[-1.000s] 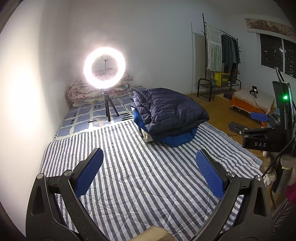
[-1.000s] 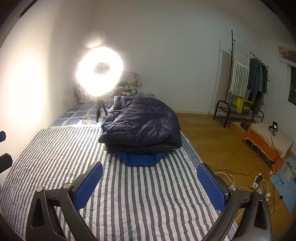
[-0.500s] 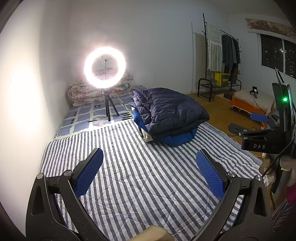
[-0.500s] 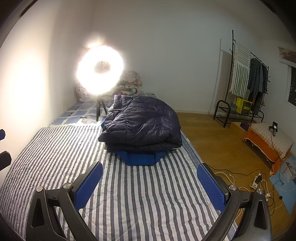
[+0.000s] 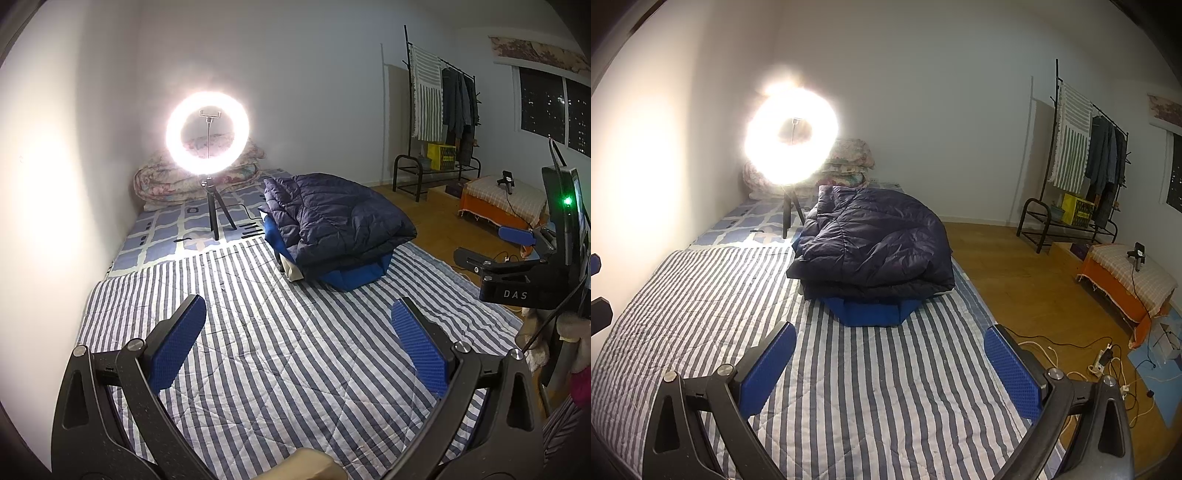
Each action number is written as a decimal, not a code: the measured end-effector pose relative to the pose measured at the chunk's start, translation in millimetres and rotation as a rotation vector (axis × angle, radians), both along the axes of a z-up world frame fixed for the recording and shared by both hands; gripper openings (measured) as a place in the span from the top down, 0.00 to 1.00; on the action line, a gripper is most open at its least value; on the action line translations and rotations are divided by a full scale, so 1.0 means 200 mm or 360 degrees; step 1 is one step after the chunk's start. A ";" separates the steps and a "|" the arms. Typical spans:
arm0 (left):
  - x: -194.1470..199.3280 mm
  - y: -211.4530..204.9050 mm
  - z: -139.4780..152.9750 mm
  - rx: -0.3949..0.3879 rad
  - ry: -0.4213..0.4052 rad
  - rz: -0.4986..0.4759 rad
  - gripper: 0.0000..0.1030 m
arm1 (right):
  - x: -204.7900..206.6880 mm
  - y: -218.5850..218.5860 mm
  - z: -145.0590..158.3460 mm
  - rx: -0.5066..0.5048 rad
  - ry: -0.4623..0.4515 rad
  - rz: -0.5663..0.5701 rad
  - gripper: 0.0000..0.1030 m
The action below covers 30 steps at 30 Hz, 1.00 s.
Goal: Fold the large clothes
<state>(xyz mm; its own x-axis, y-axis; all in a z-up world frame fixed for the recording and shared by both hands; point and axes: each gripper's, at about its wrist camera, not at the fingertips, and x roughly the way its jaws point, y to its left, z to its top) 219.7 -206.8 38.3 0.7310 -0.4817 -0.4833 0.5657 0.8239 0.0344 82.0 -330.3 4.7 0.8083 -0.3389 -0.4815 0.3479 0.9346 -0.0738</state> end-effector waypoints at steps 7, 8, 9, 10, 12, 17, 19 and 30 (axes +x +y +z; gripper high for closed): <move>0.00 0.00 0.00 0.0007 -0.0005 -0.0006 0.01 | 0.00 0.00 -0.01 -0.0001 0.0002 0.0003 0.00; 0.00 0.00 0.01 0.0007 -0.0003 -0.0003 0.01 | 0.00 0.00 -0.01 -0.0001 0.0003 0.0004 0.00; 0.00 0.00 0.00 0.0007 0.0001 -0.0004 0.01 | 0.00 0.00 -0.01 -0.0002 0.0004 0.0005 0.00; 0.00 0.00 0.01 0.0008 0.0001 -0.0004 0.01 | 0.00 0.00 -0.01 -0.0005 0.0005 0.0007 0.00; -0.01 -0.01 0.00 0.0017 0.0011 -0.0002 0.01 | 0.00 0.01 -0.01 -0.0013 0.0007 0.0008 0.00; -0.04 -0.01 -0.03 0.0018 0.0012 -0.0007 0.01 | 0.00 0.02 -0.02 -0.0043 0.0014 0.0018 0.00; -0.04 -0.01 -0.04 0.0022 0.0012 -0.0009 0.01 | 0.00 0.03 -0.02 -0.0050 0.0016 0.0022 0.00; -0.07 0.01 -0.02 0.0013 -0.0024 0.0009 0.01 | 0.01 0.03 -0.02 -0.0054 0.0027 0.0024 0.00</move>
